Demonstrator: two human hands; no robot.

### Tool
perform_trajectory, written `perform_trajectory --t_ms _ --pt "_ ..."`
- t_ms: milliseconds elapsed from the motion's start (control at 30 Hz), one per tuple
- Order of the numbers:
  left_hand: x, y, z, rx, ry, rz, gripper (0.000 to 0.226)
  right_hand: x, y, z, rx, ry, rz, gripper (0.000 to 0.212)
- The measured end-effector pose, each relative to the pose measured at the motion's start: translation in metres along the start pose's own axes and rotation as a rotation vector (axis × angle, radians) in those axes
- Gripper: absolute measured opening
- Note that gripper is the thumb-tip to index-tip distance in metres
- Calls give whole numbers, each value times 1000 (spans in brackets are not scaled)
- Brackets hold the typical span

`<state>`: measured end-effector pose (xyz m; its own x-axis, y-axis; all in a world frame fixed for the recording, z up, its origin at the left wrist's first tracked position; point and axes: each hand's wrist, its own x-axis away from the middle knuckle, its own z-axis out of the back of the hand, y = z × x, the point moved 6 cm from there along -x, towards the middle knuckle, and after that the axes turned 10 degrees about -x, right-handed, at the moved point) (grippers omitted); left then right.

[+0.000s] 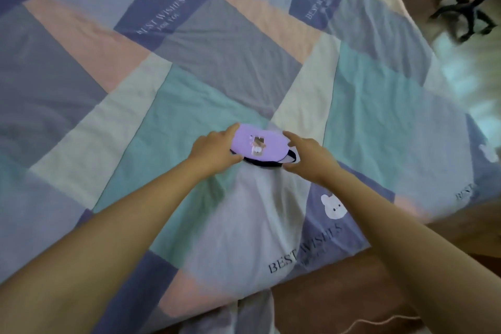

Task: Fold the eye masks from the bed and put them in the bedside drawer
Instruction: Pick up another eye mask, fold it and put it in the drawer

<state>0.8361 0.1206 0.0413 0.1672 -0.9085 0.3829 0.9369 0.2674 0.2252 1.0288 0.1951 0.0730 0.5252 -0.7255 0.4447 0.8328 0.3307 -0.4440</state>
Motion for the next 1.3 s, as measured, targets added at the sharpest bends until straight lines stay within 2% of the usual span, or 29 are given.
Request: perform_trajectory --t_ms 267,400,500,633,733,833,933,1000,1100,1300 --pt "-78 8 -50 -100 6 -111 84 -87 32 -46 125 -37 153 74" --pt "-83 2 -78 -260 -13 -202 82 -100 41 -72 285 -78 262 92" --pt "-82 -4 -85 -263 76 -197 77 -103 50 -83 326 -44 321 95" --pt "-82 -1 -86 -284 221 -206 57 -105 59 -85 167 0 296 93" --pt "-87 -6 -75 -68 299 -126 43 -109 65 -81 -76 28 218 80" --pt "-90 -18 -63 205 304 15 32 -113 69 -73 -361 52 140 63" --pt "-94 -22 -56 442 284 55 19 -115 71 -68 -507 43 96 50" --pt "-97 -21 -54 629 253 57 13 -114 72 -63 -599 34 73 54" --pt "-99 -22 -46 822 242 57 15 -111 64 -50 -700 -13 105 66" --pt "-100 -22 -43 912 174 25 7 -103 42 -43 -737 -132 127 61"
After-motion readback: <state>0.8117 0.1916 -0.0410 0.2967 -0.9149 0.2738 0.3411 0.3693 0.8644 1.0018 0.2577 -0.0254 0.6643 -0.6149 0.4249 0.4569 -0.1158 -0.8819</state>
